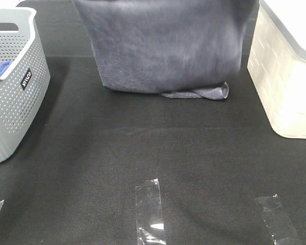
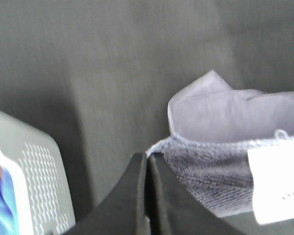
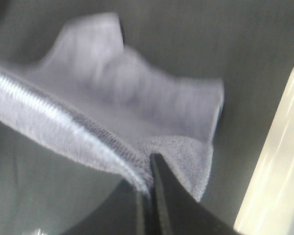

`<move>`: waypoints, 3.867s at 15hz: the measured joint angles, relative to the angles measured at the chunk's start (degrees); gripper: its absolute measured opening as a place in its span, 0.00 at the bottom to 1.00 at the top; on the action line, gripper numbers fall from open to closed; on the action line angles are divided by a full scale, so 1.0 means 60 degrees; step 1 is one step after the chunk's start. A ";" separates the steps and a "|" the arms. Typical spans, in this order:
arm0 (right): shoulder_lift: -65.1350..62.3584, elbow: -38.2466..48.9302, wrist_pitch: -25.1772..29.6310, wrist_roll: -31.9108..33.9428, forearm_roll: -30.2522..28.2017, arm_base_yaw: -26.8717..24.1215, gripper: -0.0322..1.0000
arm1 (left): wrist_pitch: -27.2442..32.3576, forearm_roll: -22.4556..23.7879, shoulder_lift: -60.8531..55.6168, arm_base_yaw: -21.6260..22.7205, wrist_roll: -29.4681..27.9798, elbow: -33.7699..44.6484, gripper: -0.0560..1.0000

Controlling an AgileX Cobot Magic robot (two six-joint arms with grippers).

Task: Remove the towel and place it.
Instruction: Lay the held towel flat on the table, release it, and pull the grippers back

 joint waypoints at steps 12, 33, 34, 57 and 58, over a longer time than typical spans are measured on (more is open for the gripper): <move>-0.4918 0.8671 0.0057 0.0010 0.0850 -0.0029 0.03 | 0.0010 -0.0095 -0.4937 -0.2779 -0.1098 0.9139 0.05; -0.9893 1.3379 0.0105 0.0869 0.1833 -0.0029 0.62 | -0.0057 -0.0735 -0.6704 -0.7286 -0.6197 1.3713 0.39; -0.9893 1.3379 0.0105 0.0888 0.1833 -0.0029 0.69 | -0.0057 -0.0745 -0.6704 -0.7286 -0.6197 1.3713 0.53; -0.5166 0.8403 -0.1814 0.0172 0.1241 -0.0029 0.59 | -0.4316 0.0936 -0.5338 -0.1413 -0.3094 1.1020 0.74; -0.4727 0.7935 -0.1872 0.0172 0.1232 -0.0029 0.59 | -0.4316 0.0926 -0.4736 -0.1261 -0.2960 1.0514 0.74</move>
